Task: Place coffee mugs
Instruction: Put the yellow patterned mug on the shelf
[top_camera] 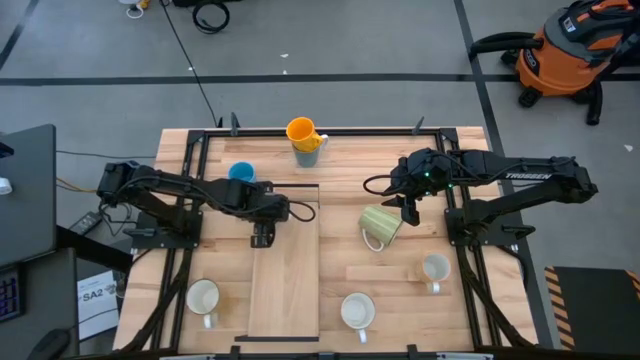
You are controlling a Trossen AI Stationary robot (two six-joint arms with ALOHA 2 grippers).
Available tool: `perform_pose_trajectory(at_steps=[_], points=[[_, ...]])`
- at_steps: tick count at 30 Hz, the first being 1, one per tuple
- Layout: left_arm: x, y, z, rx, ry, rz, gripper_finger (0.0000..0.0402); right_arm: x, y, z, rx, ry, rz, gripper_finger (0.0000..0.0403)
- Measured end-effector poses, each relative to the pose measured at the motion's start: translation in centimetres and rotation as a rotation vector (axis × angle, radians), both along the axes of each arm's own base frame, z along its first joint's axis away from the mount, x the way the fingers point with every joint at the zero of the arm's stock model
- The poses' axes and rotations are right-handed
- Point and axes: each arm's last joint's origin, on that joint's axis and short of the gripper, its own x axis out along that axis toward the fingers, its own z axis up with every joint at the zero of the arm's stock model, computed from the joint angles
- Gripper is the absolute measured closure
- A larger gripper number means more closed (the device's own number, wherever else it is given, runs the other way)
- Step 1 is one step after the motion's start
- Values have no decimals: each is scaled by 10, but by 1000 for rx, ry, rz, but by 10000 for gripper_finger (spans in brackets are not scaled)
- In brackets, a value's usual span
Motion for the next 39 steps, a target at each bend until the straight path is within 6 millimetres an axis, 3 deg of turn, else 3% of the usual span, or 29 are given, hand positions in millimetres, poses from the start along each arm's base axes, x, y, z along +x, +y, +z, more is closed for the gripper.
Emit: perform_pose_trajectory(at_steps=[7, 15, 22, 26, 32, 39], points=[[-1, 0, 8, -1, -6, 0, 220, 0, 0, 0, 5, 0, 5, 270], [5, 0, 40, -6, -67, -1, 220, 0, 0, 0, 9, 0, 2, 270], [10, -2, 73, -22, -156, 14, 220, 0, 1, 0, 127, 4, -69, 270], [15, -7, 82, -44, -234, 25, 221, 0, 5, 1, 264, 15, -52, 270], [21, -21, 85, -61, -312, -18, 221, -5, 20, -4, 454, 128, -113, 270], [20, -32, 86, -69, -322, -55, 221, -16, 53, -10, 620, 326, -201, 270]])
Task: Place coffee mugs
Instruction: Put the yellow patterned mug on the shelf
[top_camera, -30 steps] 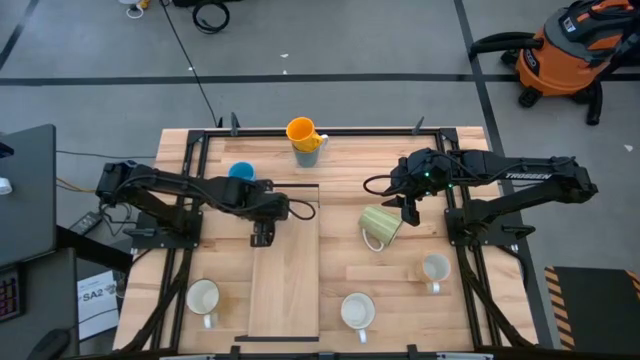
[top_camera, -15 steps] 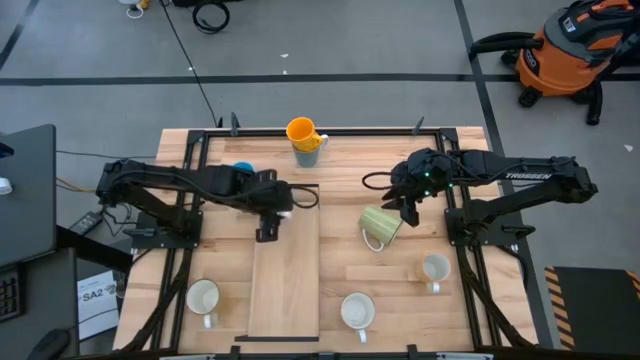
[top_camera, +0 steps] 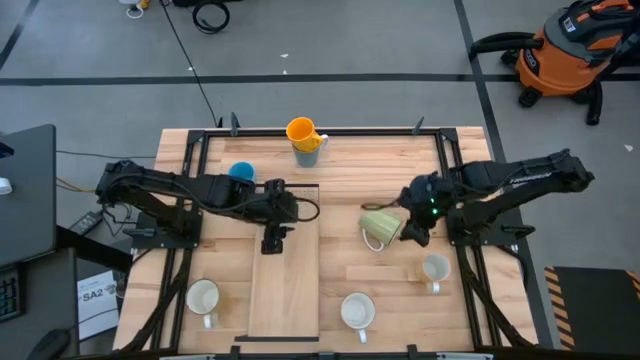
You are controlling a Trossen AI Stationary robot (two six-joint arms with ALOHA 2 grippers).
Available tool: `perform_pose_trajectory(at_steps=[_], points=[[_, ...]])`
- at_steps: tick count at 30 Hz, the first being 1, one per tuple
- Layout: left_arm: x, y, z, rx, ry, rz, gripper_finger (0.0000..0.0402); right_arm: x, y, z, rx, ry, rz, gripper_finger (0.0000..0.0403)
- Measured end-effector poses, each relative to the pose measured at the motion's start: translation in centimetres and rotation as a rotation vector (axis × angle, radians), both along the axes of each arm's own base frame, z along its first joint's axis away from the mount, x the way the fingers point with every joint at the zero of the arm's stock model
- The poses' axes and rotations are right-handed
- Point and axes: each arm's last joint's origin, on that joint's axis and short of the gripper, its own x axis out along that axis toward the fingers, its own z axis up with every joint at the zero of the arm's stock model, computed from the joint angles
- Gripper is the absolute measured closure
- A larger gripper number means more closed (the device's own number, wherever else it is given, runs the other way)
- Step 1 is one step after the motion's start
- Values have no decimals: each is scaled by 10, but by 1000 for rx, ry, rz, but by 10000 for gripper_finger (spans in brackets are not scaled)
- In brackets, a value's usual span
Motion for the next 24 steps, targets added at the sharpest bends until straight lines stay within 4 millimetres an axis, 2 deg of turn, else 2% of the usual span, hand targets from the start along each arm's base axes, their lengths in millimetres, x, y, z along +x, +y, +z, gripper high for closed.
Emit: perform_pose_trajectory(at_steps=[11, 19, 24], points=[[-1, -6, 0, -9, -3, -7, 221, -23, 49, -4, 106, 210, -102, 270], [-1, -5, 0, -21, -8, 9, 221, -40, 63, -13, 36, 350, -266, 270], [0, -6, 0, -22, -12, 9, 221, -36, 72, -23, -22, 413, -300, 270]])
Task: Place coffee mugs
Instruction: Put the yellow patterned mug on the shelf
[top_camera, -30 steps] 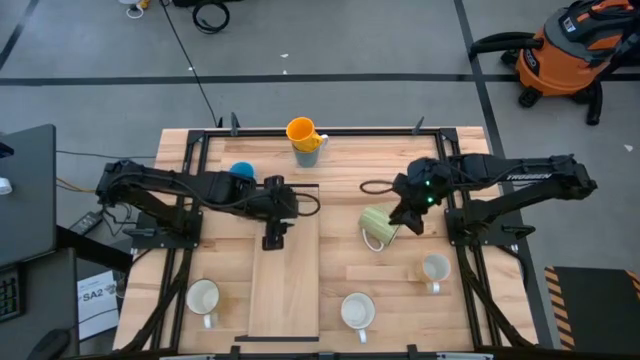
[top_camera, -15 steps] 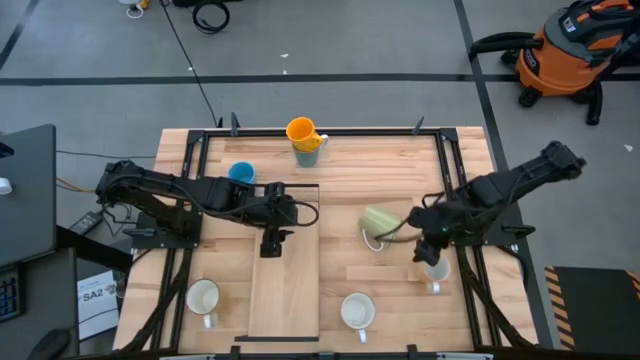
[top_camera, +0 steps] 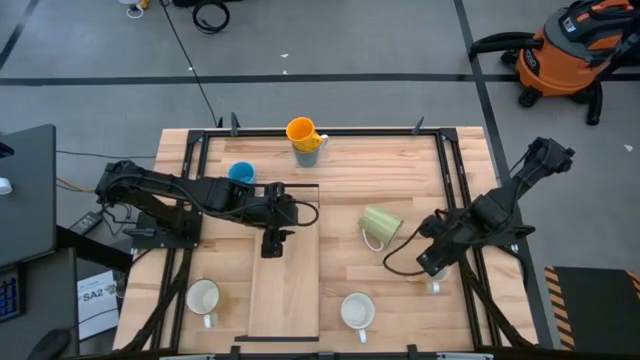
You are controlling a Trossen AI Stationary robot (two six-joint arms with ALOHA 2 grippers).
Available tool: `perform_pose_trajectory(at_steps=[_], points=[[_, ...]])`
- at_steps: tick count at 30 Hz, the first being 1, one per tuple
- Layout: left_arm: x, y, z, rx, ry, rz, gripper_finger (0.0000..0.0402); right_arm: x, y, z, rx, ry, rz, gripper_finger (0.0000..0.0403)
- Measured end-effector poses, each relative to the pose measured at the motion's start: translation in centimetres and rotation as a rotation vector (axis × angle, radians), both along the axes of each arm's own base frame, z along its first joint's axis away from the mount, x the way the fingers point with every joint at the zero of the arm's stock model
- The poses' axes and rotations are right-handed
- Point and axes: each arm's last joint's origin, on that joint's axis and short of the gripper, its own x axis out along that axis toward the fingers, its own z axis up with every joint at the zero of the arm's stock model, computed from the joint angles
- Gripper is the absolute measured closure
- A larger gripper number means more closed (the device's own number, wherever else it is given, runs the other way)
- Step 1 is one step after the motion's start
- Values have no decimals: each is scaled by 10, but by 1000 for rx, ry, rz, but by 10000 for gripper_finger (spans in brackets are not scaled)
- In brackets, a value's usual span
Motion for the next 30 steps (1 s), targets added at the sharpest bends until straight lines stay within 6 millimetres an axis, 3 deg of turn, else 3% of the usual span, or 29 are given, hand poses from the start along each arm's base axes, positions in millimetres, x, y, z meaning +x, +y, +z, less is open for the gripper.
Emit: perform_pose_trajectory(at_steps=[11, 30], points=[[1, 0, 1, -3, -15, 0, 221, 20, 17, -29, -104, 130, 12, 270], [1, 0, 1, -3, -15, 0, 221, 37, 30, -57, -178, 221, 74, 270]])
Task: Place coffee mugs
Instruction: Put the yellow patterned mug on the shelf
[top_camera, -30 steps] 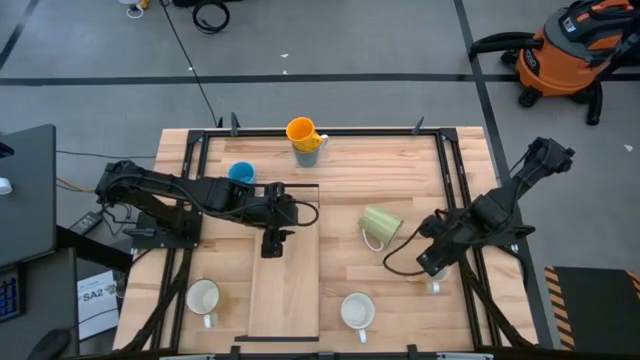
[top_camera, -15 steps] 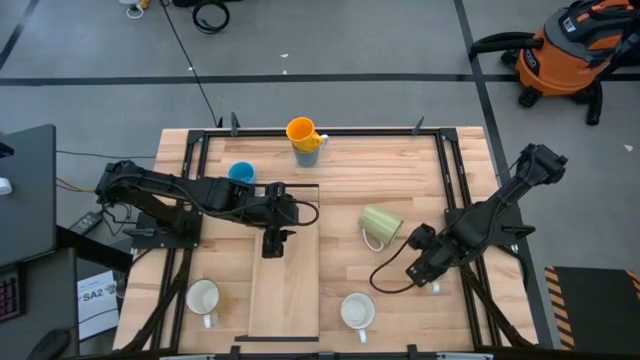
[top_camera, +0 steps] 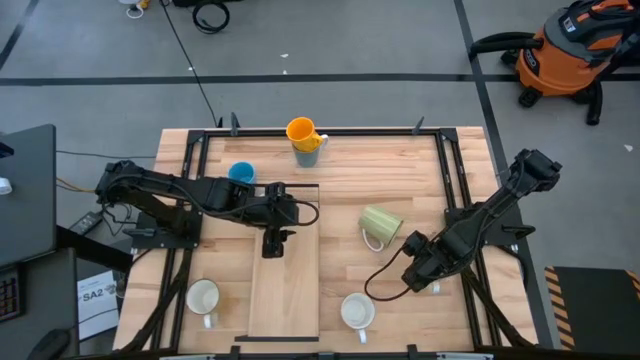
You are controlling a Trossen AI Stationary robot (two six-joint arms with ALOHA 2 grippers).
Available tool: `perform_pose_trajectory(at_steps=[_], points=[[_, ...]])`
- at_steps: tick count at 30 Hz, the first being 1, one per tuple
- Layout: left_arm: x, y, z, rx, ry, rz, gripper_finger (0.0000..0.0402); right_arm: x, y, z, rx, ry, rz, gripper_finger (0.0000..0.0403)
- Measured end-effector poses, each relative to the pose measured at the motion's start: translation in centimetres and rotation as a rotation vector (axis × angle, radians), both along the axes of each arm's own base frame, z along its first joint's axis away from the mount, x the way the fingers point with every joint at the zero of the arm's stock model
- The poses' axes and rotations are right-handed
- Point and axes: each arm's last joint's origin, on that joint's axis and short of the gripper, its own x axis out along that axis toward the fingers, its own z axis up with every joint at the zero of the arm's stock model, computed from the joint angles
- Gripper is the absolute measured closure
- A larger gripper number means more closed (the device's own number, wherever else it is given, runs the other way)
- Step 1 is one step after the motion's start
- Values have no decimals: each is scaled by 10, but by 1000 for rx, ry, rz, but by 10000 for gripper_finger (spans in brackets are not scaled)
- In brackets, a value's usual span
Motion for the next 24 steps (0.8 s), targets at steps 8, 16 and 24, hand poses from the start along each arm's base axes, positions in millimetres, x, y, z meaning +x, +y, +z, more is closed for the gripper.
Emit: perform_pose_trajectory(at_steps=[8, 16, 24], points=[[0, 0, 0, 0, 0, 0, 221, 5, 4, -11, -28, 31, 87, 289], [0, 0, 0, 0, -3, -1, 221, 5, 4, -11, -28, 25, 126, 374], [0, 0, 0, 1, -4, -2, 221, 10, 8, -1, 10, -7, 195, 370]])
